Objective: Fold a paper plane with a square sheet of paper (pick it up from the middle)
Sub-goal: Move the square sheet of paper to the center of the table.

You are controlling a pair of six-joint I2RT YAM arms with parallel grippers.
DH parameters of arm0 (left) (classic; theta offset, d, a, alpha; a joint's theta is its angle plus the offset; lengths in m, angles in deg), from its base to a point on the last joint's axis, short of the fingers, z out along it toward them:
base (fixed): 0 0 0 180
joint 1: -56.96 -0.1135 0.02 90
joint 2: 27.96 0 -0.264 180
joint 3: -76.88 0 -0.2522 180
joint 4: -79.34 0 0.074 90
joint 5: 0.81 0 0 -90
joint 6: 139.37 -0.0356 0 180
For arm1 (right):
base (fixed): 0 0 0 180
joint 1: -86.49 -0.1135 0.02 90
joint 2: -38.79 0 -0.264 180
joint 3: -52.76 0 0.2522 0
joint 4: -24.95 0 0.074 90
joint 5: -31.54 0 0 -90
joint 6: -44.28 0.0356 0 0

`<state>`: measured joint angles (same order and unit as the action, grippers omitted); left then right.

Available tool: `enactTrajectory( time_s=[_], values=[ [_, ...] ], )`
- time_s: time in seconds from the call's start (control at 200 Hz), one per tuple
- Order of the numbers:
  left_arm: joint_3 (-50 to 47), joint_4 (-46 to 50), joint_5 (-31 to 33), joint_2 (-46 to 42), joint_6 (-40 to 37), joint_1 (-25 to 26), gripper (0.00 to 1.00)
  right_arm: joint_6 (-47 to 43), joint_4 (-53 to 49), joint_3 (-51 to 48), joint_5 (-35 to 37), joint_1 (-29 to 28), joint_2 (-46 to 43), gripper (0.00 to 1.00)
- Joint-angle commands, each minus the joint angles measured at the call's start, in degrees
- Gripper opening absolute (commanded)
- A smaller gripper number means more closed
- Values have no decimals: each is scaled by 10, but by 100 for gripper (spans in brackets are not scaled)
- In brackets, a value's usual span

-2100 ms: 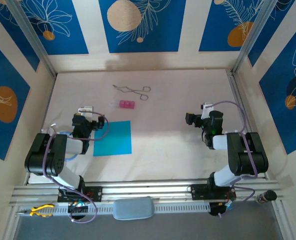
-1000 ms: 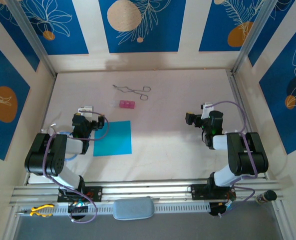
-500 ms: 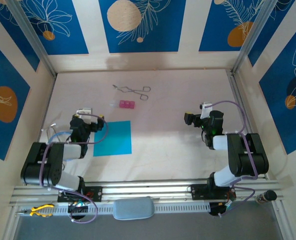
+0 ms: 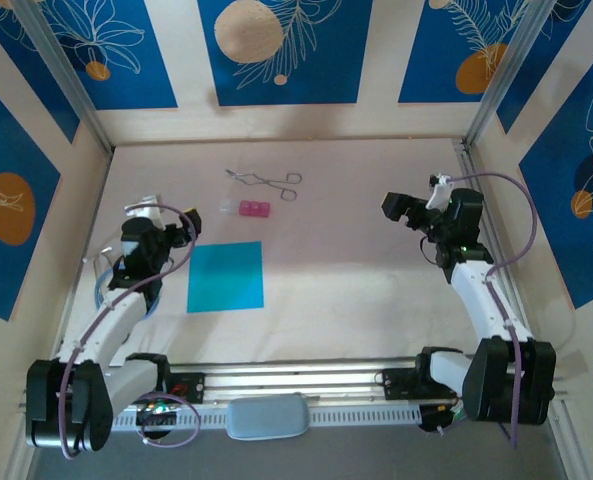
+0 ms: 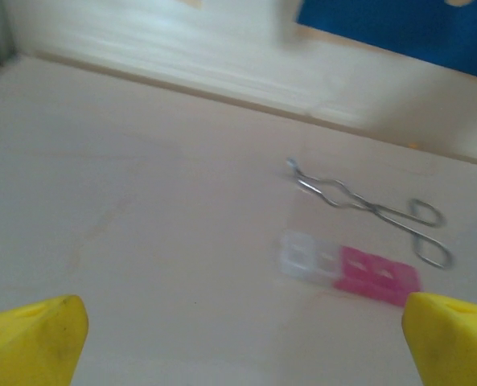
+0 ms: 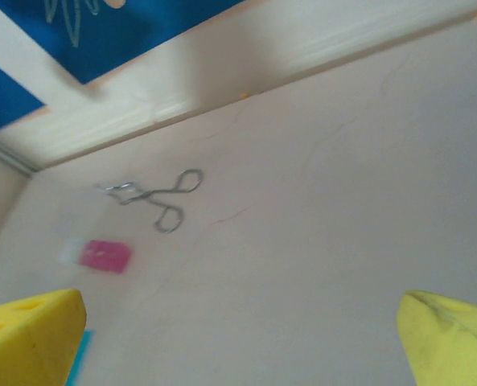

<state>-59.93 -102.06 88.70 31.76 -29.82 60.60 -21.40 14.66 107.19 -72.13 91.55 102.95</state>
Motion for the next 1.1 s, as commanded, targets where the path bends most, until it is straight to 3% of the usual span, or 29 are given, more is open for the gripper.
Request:
enactTrajectory(
  time_s=[0.0, 0.065, 0.16, 0.28, 0.405, 1.096],
  values=[
    [21, 90, -166, 23, 75, 0, 98, 138, -24, -41, -131, -10, -10, 100],
    [39, 128, -219, 48, 79, 1, 94, 151, -6, -43, -147, -32, -4, 100],
    [63, 197, -238, 78, 71, 6, 89, 134, -53, -4, -134, -74, 16, 98],
    [83, 275, -213, 95, 52, 12, 87, 111, -127, 40, -77, -126, 37, 97],
    [86, 294, -233, 114, 57, 30, 83, 115, -134, 33, -58, -157, 40, 97],
    [145, 335, -148, 274, 74, 174, 71, 156, -150, -59, -25, -225, -33, 96]
  ],
)
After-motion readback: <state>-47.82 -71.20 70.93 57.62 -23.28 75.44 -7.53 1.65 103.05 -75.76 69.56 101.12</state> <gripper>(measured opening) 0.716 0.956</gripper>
